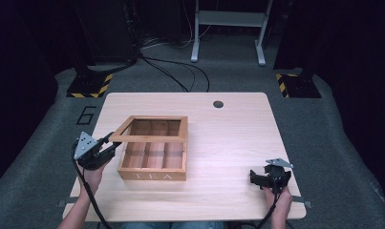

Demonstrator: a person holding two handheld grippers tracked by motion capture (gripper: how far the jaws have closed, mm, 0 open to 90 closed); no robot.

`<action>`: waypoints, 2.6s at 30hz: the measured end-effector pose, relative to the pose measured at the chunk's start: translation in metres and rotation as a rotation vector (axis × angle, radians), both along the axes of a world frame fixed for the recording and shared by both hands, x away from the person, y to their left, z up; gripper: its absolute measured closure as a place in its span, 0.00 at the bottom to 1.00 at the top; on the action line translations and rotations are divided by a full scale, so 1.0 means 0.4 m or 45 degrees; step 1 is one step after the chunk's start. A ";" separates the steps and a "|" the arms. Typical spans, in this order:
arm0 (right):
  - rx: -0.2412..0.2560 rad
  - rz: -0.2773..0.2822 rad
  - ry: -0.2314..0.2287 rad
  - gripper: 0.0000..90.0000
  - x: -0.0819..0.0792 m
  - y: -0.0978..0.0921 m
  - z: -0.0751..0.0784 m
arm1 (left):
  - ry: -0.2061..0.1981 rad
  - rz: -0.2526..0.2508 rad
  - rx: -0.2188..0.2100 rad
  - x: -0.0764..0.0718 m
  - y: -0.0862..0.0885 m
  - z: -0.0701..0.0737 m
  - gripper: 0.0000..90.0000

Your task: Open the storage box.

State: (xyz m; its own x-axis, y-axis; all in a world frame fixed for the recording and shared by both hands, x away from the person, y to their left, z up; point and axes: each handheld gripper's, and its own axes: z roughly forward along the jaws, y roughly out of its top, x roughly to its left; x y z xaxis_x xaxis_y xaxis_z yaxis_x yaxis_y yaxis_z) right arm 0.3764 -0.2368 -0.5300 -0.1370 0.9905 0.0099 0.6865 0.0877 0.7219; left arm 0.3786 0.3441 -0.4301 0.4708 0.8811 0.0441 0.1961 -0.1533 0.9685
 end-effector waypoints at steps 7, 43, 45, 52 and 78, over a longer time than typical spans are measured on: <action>-0.001 0.001 -0.001 0.01 0.000 0.000 0.000 | 0.024 -0.017 0.006 -0.013 0.003 -0.023 0.69; 0.001 0.000 0.000 0.01 0.000 0.000 0.000 | 0.285 -0.069 0.006 -0.030 0.020 -0.146 0.55; -0.001 0.002 0.000 0.01 0.000 0.000 0.000 | 0.303 -0.072 0.009 -0.030 0.022 -0.150 0.54; -0.001 0.001 0.001 0.01 0.000 0.000 0.000 | 0.312 -0.058 -0.009 -0.029 0.024 -0.152 0.51; -0.007 0.008 -0.003 0.01 0.001 -0.001 0.000 | 0.479 -0.087 -0.003 -0.097 0.102 -0.219 0.11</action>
